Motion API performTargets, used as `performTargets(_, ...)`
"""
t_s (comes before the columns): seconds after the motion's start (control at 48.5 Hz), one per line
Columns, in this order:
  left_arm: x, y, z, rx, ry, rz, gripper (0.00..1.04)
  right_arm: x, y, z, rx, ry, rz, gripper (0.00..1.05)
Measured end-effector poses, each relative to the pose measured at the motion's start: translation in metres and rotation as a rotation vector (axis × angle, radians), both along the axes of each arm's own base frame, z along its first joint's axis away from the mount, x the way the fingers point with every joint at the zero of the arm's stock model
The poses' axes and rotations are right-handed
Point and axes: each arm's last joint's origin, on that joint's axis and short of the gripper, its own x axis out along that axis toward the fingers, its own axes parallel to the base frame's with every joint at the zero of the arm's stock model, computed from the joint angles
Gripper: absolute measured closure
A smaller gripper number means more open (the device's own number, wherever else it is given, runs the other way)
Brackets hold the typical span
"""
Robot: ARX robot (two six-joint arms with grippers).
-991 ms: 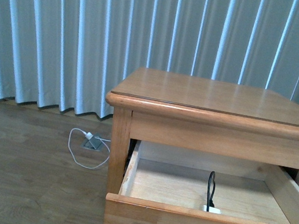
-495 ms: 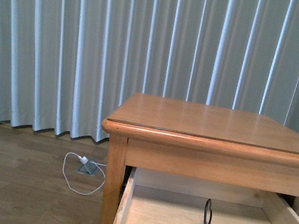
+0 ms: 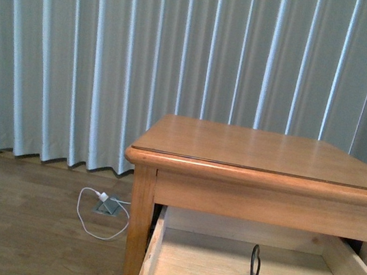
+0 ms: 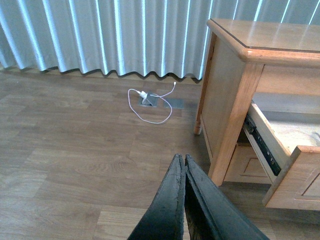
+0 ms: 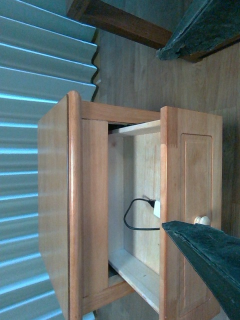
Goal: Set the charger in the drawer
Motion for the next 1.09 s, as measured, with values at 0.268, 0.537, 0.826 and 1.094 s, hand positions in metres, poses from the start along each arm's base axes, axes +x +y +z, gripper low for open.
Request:
performTargets(0.268,-0.014,0.0,-0.006,0.002,-0.018,-0.008,1.01,0.0,0.0,0.0,0.0,0.0,0.0,0.09)
performTargets(0.537,-0.014,0.0,-0.006,0.002,-0.019,-0.008,1.01,0.0,0.0,0.0,0.0,0.0,0.0,0.09)
performTargets(0.826,-0.014,0.0,-0.006,0.001,-0.019,-0.009,0.72,0.002,0.003,-0.002,0.057,0.247,0.195,0.09)
performTargets(1.094,-0.014,0.0,-0.006,0.001,-0.019,-0.007,0.2,0.032,0.037,-0.006,-0.041,0.503,0.33,0.09)
